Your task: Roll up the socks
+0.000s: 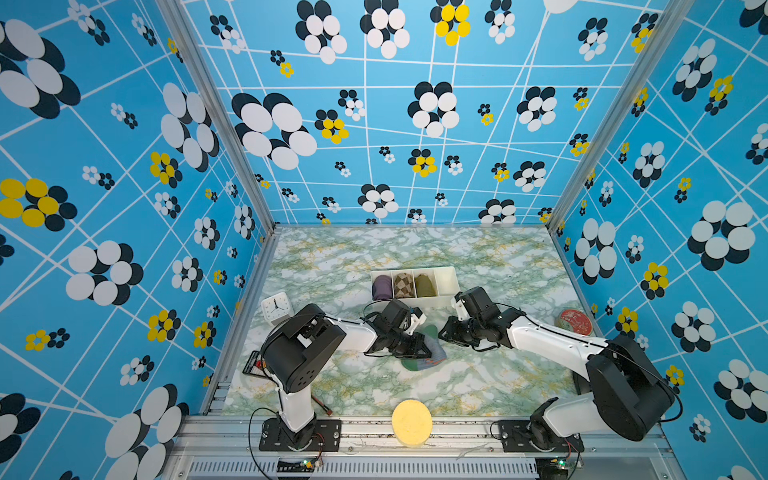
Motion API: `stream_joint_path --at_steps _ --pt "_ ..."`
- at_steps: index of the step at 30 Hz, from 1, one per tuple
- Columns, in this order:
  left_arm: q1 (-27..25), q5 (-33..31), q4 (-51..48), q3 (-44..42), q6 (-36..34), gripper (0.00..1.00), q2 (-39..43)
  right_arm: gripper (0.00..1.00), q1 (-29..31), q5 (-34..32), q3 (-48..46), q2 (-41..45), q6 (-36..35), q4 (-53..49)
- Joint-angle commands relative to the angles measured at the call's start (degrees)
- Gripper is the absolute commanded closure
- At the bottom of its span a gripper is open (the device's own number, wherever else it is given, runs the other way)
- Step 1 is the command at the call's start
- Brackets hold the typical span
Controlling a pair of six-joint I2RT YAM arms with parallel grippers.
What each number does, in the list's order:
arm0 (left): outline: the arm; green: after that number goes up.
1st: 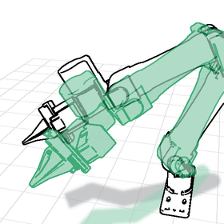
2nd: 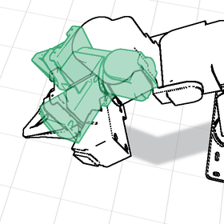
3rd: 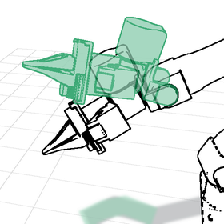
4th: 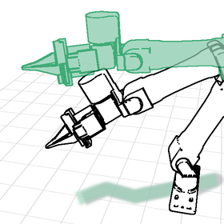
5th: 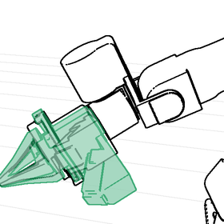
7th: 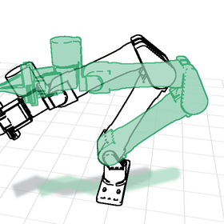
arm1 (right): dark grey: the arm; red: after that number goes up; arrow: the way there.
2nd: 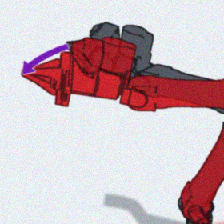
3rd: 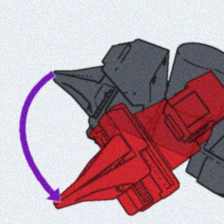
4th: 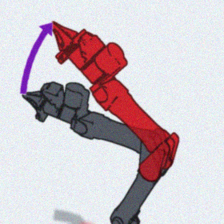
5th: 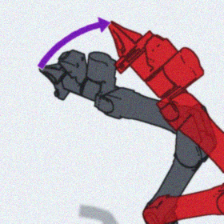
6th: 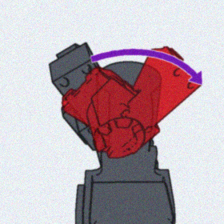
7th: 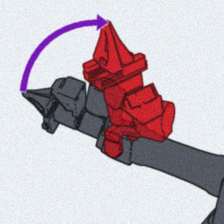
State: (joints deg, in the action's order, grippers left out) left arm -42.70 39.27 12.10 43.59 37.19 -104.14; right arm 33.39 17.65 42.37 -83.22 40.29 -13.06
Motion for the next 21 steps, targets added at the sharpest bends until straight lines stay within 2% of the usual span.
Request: stream_joint_path --at_steps 1,21 --pt "1.72 -12.12 -17.31 -4.01 -2.89 1.00 -5.10 0.76 -0.17 -0.96 -0.62 -1.35 -0.03 0.55" --pt "3.75 -14.49 -26.68 -0.63 -8.55 1.00 -2.79 0.81 0.51 8.10 -1.85 -4.80 -1.57 7.40"
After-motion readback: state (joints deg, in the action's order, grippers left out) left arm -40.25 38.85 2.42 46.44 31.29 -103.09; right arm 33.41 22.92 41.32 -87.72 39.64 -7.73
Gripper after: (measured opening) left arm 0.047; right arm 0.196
